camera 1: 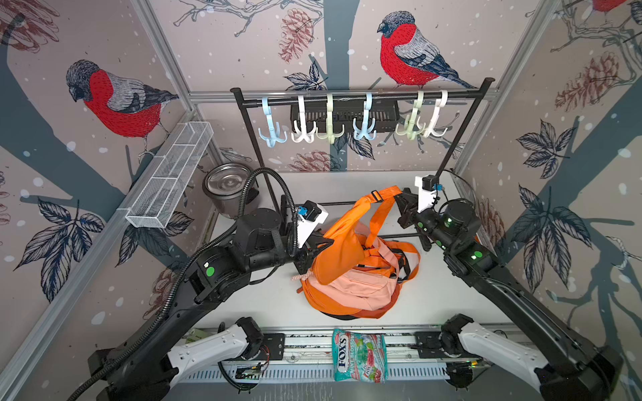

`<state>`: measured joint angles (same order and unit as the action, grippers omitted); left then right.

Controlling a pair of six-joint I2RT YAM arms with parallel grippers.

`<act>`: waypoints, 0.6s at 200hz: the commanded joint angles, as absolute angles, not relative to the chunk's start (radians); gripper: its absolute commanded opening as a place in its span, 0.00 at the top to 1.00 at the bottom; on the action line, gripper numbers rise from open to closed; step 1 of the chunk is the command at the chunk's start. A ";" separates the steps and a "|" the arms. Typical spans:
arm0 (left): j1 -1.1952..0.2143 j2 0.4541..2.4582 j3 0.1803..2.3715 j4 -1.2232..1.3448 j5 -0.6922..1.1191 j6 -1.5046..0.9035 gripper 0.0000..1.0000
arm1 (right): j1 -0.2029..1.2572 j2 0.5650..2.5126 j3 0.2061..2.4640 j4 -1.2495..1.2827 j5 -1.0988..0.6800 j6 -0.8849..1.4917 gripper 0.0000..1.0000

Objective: Hang the bag on a hook
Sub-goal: Hang the bag on the hook.

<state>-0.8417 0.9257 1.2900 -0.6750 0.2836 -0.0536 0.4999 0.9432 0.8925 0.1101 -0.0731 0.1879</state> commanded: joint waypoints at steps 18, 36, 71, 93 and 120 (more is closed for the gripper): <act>-0.840 0.945 1.278 -0.522 0.317 -0.074 1.00 | 0.391 0.933 0.956 0.026 0.030 0.178 0.93; -0.841 0.967 1.270 -0.485 0.326 -0.088 1.00 | 0.330 0.930 0.983 0.016 -0.002 0.179 0.93; -0.841 1.010 1.231 -0.349 0.354 -0.140 1.00 | 0.260 0.938 1.043 0.001 -0.061 0.173 0.94; -0.841 1.038 1.221 -0.268 0.358 -0.169 1.00 | 0.228 0.952 1.089 -0.022 -0.071 0.161 0.95; -0.845 1.083 1.221 -0.177 0.354 -0.214 1.00 | 0.178 0.970 1.142 -0.040 -0.088 0.161 0.96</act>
<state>-0.8417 1.0576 1.2209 -0.3332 0.3370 -0.1596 0.2173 0.9565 1.0973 -0.0311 -0.1188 0.1715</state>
